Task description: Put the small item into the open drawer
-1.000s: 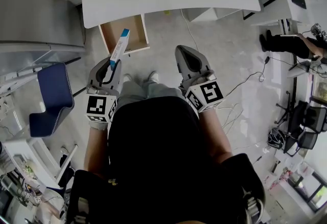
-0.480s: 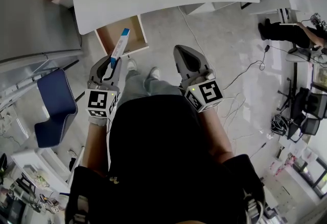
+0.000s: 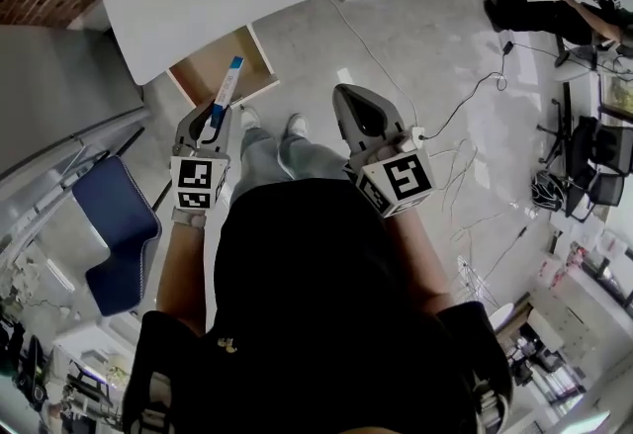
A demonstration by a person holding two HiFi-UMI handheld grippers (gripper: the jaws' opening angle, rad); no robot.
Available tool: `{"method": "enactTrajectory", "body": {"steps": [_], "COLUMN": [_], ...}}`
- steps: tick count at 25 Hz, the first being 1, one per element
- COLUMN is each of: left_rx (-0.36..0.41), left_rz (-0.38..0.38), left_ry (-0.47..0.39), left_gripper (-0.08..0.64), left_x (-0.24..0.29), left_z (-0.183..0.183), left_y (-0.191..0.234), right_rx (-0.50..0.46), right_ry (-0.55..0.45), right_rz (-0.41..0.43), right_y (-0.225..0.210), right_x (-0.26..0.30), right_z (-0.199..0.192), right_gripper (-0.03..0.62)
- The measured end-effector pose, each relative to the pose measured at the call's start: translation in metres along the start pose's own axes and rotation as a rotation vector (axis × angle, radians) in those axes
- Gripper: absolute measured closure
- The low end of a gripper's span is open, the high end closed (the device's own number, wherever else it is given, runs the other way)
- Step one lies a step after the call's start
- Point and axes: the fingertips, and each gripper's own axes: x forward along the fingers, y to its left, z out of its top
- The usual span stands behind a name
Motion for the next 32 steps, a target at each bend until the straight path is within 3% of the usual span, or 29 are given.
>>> {"method": "enactTrajectory", "body": {"steps": [16, 32], "left_rx": [0.171, 0.298], "left_rz": [-0.170, -0.252], "left_ry": [0.308, 0.507], "left_gripper": [0.466, 0.465], "left_x": [0.102, 0.161], "left_z": [-0.101, -0.181], "left_y": [0.028, 0.038], "right_rx": [0.083, 0.135], "right_ry": [0.088, 0.153], "right_rz": [-0.193, -0.305], "right_y": [-0.011, -0.014], "right_x": [-0.016, -0.036], "right_z": [-0.038, -0.065], "right_gripper": [0.580, 0.580]}}
